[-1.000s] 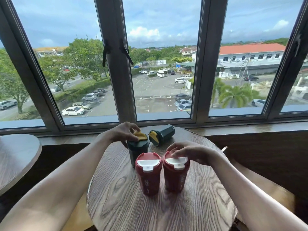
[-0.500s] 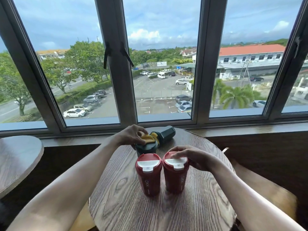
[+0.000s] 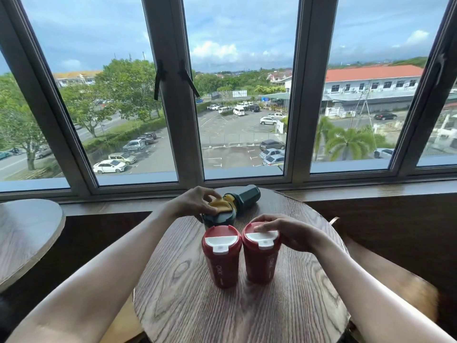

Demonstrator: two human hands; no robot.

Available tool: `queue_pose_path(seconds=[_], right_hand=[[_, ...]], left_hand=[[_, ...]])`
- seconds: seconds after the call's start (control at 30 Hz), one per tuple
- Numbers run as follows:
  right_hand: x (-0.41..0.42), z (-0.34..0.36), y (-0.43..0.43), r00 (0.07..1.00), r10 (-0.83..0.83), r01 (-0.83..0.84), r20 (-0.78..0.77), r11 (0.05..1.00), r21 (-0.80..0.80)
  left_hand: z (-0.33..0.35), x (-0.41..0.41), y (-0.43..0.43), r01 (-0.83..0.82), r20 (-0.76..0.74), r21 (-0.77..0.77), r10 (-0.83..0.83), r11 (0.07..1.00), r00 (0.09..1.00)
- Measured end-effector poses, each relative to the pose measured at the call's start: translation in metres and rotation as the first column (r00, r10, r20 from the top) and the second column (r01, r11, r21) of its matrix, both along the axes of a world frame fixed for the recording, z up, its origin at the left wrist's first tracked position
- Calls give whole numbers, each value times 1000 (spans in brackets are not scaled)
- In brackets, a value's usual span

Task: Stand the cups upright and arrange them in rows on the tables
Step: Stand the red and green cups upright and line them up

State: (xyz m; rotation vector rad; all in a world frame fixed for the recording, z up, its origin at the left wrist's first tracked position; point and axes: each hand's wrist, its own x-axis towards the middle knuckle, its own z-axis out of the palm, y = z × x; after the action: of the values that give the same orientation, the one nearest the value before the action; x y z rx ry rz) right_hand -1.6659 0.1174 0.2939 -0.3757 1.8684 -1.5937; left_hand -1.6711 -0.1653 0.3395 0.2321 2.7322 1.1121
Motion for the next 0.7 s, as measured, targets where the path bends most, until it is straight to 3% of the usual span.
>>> queue_pose_path(seconds=[0.2,0.37,0.6,0.7], right_hand=[[-3,1,4,992,-90,91,-84,996,11],[-25,7,-7,931,-185,247,-315,954,169],[-97,20,-56,798,111,205,-593,874,440],[-125,21,-84,675,296,209,-676,802,560]], left_hand=[[-21,5,-7,-79,67,202,67,976,995],[-40,10,-11,-194,124,378,158,905,980],[-50,6,-11,-261,167,454,207,852,964],[-51,8,-9,-306,206,489,233,817,951]])
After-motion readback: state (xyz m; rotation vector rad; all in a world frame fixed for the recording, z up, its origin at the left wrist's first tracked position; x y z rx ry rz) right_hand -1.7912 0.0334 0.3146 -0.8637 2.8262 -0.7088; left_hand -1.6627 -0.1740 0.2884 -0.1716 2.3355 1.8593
